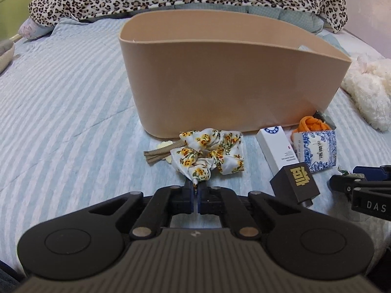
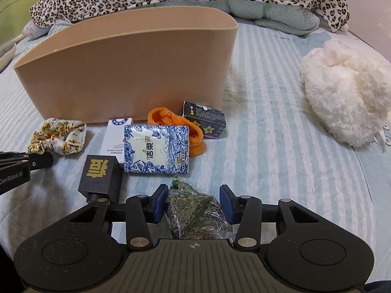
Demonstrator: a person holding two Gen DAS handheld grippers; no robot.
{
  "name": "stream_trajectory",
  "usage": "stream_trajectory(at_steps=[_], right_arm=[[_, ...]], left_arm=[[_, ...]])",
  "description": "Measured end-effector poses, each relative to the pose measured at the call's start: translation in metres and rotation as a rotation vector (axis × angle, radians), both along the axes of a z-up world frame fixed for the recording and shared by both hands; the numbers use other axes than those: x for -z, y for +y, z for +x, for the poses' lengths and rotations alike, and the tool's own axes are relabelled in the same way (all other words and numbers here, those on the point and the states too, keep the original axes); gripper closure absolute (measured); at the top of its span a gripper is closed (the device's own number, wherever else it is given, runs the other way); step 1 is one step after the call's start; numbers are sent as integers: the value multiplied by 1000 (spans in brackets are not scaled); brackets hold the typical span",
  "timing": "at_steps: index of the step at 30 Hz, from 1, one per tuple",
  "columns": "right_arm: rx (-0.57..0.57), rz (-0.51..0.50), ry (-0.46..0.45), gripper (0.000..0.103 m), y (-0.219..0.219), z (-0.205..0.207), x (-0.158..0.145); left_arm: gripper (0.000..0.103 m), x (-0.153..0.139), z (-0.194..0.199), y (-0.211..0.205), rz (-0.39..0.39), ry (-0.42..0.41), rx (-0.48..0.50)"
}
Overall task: Organize objects
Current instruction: 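Carry both items over the beige basket and open both tools to drop them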
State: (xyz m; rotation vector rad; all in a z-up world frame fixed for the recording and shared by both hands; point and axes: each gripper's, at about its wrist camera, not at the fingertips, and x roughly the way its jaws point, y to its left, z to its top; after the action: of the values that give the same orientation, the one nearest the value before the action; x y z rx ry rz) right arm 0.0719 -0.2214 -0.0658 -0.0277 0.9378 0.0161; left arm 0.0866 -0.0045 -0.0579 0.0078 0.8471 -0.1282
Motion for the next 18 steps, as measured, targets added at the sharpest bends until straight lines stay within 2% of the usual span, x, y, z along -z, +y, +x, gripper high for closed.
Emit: stream_trajectory(at_steps=[4, 12, 18], right_arm=[[0, 8, -23, 61, 0, -7, -8], [14, 56, -86, 61, -7, -22, -30], [14, 53, -146, 61, -6, -29, -47]], left_arm=[[100, -5, -6, 3, 20, -27, -7], [101, -26, -21, 4, 3, -90, 0], [101, -47, -32, 6, -21, -143, -7]])
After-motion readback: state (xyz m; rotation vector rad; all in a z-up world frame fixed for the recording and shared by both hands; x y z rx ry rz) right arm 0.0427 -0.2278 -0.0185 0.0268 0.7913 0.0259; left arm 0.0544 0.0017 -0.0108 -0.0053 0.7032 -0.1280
